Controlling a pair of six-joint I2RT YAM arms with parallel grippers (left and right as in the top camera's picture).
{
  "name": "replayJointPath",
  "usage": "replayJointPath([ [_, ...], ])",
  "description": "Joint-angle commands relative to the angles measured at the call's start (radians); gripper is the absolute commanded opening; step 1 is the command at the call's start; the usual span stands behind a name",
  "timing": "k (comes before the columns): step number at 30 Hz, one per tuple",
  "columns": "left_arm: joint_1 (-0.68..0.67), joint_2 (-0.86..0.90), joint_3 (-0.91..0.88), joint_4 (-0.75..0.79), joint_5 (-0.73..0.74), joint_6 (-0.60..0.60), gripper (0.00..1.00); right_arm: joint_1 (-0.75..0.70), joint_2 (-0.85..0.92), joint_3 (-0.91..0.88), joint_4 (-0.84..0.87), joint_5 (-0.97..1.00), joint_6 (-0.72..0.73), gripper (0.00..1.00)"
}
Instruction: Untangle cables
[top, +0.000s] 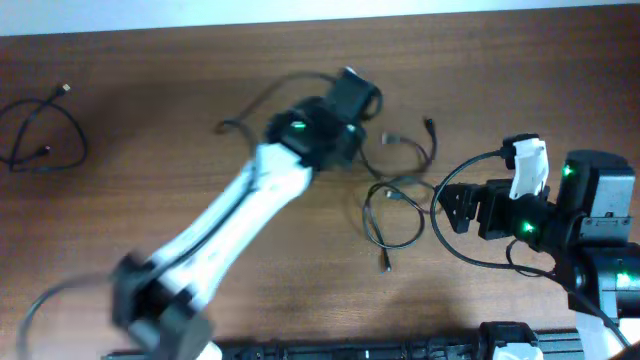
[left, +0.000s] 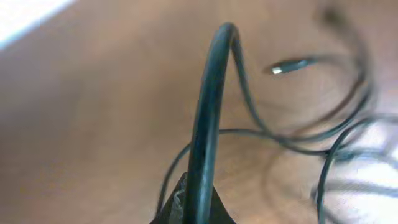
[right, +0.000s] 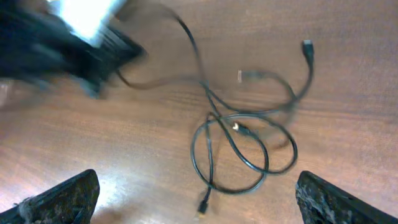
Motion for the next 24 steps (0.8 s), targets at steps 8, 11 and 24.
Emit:
replayJointPath([
  [8, 0.151, -0.515, 0.037, 0.290, 0.042, 0.000, 0.00, 0.006, 0.029, -0.001, -0.088, -0.078, 0.021, 0.98],
  [11, 0.182, -0.535, 0.037, 0.349, -0.109, 0.051, 0.00, 0.006, 0.034, -0.001, -0.101, -0.099, 0.047, 0.98],
  [24, 0.681, -0.360, 0.037, 0.513, -0.055, 0.050, 0.00, 0.006, 0.181, -0.002, -0.098, -0.099, 0.081, 0.98],
])
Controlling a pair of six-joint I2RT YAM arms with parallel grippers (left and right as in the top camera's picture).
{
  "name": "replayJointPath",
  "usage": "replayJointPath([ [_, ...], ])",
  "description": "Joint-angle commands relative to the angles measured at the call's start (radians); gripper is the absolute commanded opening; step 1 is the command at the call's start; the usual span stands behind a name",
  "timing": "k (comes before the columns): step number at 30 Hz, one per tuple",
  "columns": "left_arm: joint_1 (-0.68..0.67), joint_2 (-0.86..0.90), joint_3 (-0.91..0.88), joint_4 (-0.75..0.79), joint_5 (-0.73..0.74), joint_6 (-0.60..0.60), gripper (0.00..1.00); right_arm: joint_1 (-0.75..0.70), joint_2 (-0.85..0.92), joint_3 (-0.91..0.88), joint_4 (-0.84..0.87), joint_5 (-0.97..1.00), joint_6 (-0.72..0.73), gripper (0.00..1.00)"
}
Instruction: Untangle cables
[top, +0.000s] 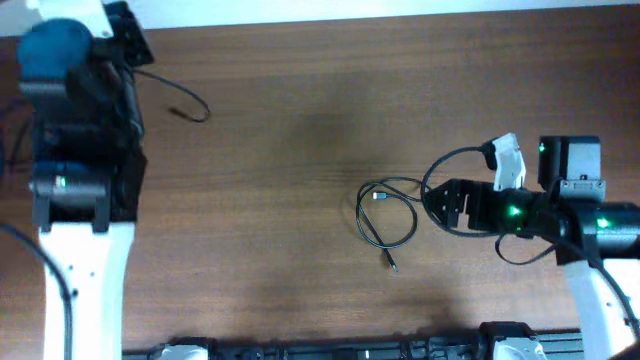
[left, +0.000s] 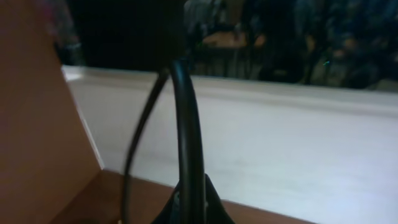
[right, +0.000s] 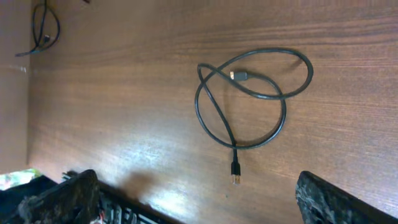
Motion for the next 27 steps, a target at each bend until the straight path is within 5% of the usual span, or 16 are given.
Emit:
replayJointPath([
  [1, 0.100, 0.144, 0.012, 0.089, 0.115, 0.016, 0.00, 0.006, 0.011, -0.002, 0.008, -0.013, 0.035, 0.98],
  [4, 0.153, 0.343, 0.012, 0.202, 0.160, 0.014, 0.00, 0.006, 0.011, -0.002, 0.022, -0.013, 0.039, 0.98],
  [10, 0.154, 0.714, 0.012, 0.100, 0.220, 0.008, 0.01, 0.006, 0.011, -0.002, 0.038, -0.012, 0.061, 0.98],
  [11, 0.156, 0.727, 0.012, 0.075, 0.210, 0.008, 0.29, 0.006, 0.011, -0.002, 0.038, -0.013, 0.061, 0.99],
  [12, 0.164, 0.724, 0.012, 0.058, 0.202, 0.008, 0.88, 0.006, 0.011, -0.002, 0.038, -0.013, 0.061, 0.98],
  [13, 0.169, 0.709, 0.013, 0.058, 0.203, 0.007, 0.99, 0.006, 0.011, -0.002, 0.038, -0.012, 0.061, 0.98],
  [20, 0.169, 0.308, 0.014, -0.040, 0.366, 0.007, 0.99, 0.006, 0.011, -0.002, 0.031, -0.013, 0.061, 0.98],
  [24, 0.169, 0.182, 0.014, -0.225, 0.730, 0.007, 0.99, 0.006, 0.011, -0.002, 0.030, -0.012, 0.060, 0.98],
  [27, 0.169, 0.188, 0.014, -0.354, 0.858, 0.006, 0.99, 0.006, 0.011, -0.002, 0.030, -0.012, 0.061, 0.98],
])
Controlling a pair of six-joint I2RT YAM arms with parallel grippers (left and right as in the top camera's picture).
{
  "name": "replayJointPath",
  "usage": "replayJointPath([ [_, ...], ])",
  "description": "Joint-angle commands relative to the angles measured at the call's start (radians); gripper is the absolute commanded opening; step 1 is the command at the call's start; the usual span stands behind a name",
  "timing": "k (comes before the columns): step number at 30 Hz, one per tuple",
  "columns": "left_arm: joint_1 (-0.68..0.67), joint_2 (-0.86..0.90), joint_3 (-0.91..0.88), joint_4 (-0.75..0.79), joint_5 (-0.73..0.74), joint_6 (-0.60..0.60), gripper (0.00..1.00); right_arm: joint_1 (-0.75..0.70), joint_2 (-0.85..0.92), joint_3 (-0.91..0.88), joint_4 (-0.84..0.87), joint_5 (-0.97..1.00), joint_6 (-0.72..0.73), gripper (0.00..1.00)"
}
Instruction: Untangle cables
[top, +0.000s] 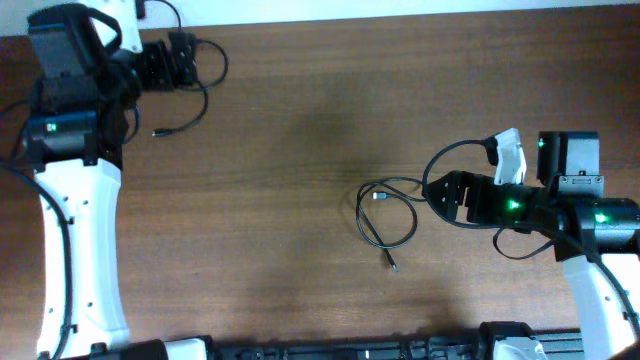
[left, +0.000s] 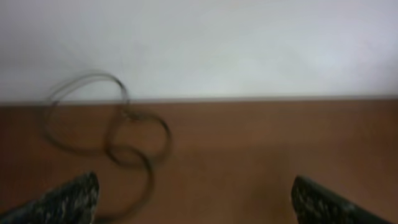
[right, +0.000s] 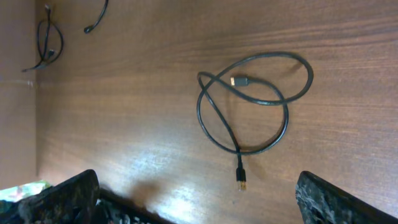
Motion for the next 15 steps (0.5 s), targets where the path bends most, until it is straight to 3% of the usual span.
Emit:
replayJointPath([
  [1, 0.003, 0.012, -0.003, -0.118, 0.255, 0.007, 0.99, 0.006, -0.001, -0.002, -0.002, -0.012, -0.003, 0.98],
  [5, -0.003, 0.013, -0.014, -0.174, 0.223, 0.007, 0.99, 0.006, -0.001, -0.002, -0.002, -0.012, -0.003, 0.98],
  [7, -0.006, 0.028, -0.014, -0.115, -0.013, 0.007, 0.99, 0.006, -0.001, -0.002, -0.002, -0.009, -0.003, 0.98],
  [9, -0.006, 0.079, -0.014, 0.002, -0.225, 0.007, 0.99, 0.006, 0.002, -0.002, -0.001, -0.009, -0.003, 0.98],
  [12, -0.006, 0.218, -0.014, 0.192, -0.238, 0.003, 0.99, 0.006, 0.018, -0.002, -0.006, -0.010, -0.003, 0.98],
  [15, -0.006, 0.433, -0.014, 0.402, -0.332, -0.116, 0.99, 0.006, 0.031, -0.002, -0.016, -0.009, -0.003, 0.98],
])
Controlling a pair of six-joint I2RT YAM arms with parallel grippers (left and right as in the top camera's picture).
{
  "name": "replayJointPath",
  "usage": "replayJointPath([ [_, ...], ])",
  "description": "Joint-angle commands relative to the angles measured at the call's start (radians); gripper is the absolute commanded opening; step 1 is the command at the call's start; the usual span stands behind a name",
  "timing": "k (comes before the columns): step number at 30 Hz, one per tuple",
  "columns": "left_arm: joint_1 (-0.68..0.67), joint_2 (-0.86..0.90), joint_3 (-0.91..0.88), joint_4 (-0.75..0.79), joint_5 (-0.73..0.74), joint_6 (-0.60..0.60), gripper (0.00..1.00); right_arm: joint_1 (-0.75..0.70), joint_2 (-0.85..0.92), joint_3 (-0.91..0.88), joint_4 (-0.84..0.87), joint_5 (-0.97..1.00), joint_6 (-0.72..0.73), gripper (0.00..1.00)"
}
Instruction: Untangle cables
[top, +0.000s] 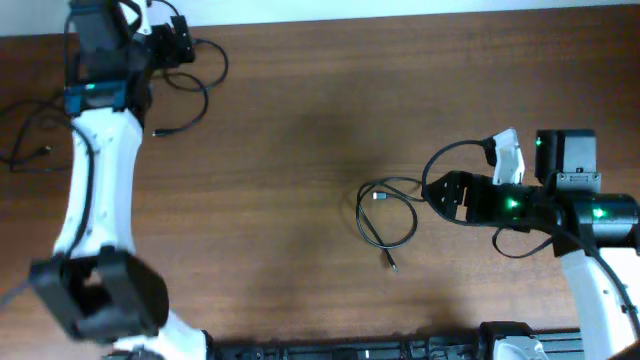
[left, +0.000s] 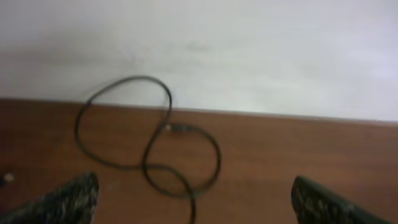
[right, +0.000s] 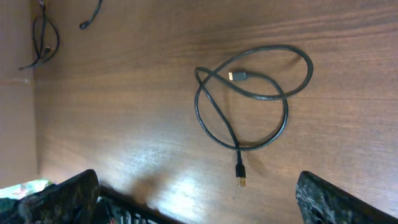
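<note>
One black cable (top: 390, 212) lies coiled by itself right of the table's middle, and the right wrist view shows the cable coil (right: 249, 102) with its plug end (right: 241, 180). My right gripper (top: 440, 195) hovers just right of it, open (right: 198, 176) and empty. A second black cable (top: 195, 80) lies looped at the table's top left. My left gripper (top: 172, 47) is at that cable's left end, open (left: 194, 183), with the looped cable (left: 149, 140) ahead of its fingers (left: 68, 199).
A third black cable (top: 30, 140) lies at the far left edge, apart from the others. The table's back edge meets a white wall (left: 249, 50) just behind the left gripper. Bare brown wood (top: 290, 180) separates the two cable areas.
The left arm has shifted slightly right along the back edge, and the looped cable sits closer to the middle of its wrist view. Both grippers stay open. The right arm barely moved.
At first my left gripper was shut on a cable in a tangle of two near the right gripper. Then it was at the far top left, still shut on that cable, leaving one coil by the right arm. Later it stood open, the cable lying at the top left.
</note>
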Motion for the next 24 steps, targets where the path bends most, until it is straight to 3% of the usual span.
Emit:
replayJointPath([
  [1, -0.001, 0.212, -0.006, 0.137, -0.134, -0.122, 0.99, 0.006, 0.010, -0.002, -0.003, -0.010, -0.003, 0.98],
  [5, -0.035, 0.504, -0.005, 0.317, -0.214, -0.132, 0.99, 0.006, 0.019, -0.002, -0.003, -0.010, -0.003, 0.98],
  [10, -0.055, 0.631, -0.005, 0.422, -0.232, -0.131, 0.96, 0.006, 0.062, -0.002, -0.003, -0.010, -0.003, 0.98],
  [12, -0.053, 0.636, -0.005, 0.372, -0.244, -0.131, 0.47, 0.006, 0.084, -0.002, 0.000, -0.009, -0.003, 0.98],
  [15, -0.049, 0.631, -0.005, 0.220, -0.330, -0.131, 0.00, 0.006, 0.114, -0.002, 0.001, -0.010, -0.003, 0.98],
  [24, -0.049, 0.491, -0.005, -0.251, -0.329, -0.414, 0.00, 0.006, 0.119, -0.002, 0.003, -0.010, -0.003, 0.98],
])
